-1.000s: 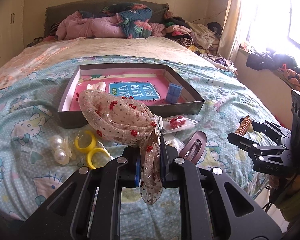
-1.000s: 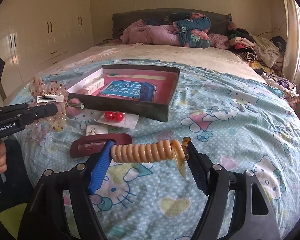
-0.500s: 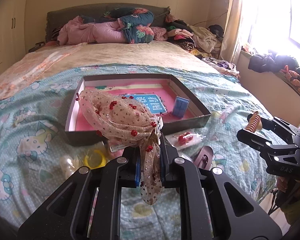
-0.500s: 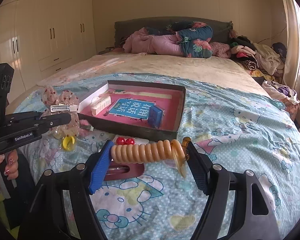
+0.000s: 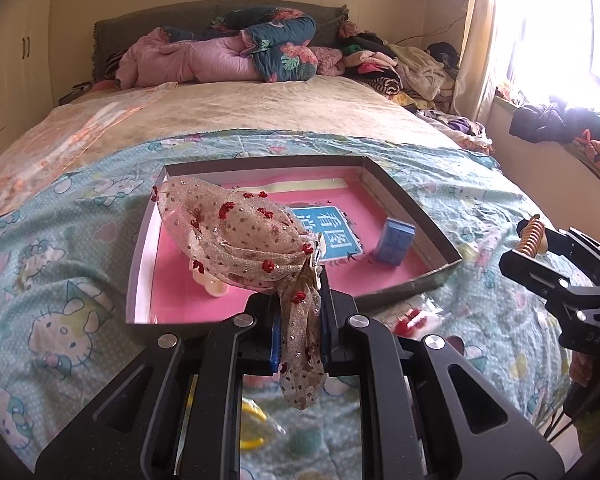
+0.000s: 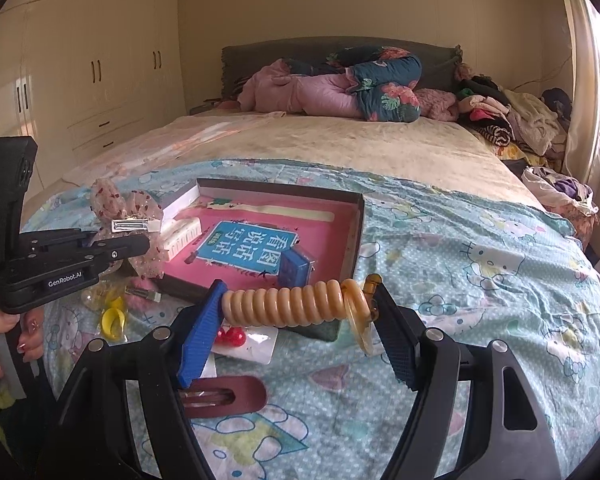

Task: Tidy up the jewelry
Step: 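Drop orange hair tie in tray while left tool drops lace scrunchie there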

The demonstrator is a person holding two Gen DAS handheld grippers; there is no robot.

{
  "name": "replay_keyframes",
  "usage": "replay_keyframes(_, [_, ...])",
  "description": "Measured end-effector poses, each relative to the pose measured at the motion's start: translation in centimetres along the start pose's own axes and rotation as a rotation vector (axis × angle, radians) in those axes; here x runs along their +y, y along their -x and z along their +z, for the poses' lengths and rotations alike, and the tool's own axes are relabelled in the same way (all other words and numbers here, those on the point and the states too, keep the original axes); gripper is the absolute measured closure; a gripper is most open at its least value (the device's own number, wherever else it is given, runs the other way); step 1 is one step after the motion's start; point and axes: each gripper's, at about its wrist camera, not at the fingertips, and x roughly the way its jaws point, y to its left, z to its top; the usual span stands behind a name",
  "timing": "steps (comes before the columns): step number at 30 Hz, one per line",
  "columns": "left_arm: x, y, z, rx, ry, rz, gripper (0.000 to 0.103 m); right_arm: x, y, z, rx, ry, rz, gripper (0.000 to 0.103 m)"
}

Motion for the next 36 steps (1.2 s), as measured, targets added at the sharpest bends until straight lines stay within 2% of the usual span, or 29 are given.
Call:
replay_keyframes(9, [1.0,-3.6,1.4,0.039,0.012,-0.003,0.095,-1.5,-3.2,2.1,0.009,-0.033,-0.01,0.033])
replay_keyframes(20, [0.2,-6.9,0.7,0.102,-0.014,-0.037,0.095,-2.5,-7.4,4.1,0.048,-0.024,-0.011,0.033])
replay_keyframes(36, [1.7,-8.3,0.2,0.132,-0.016,-0.011,0.088,-0.9,-15.1,5.2,0.157,0.023,0.037,0.033])
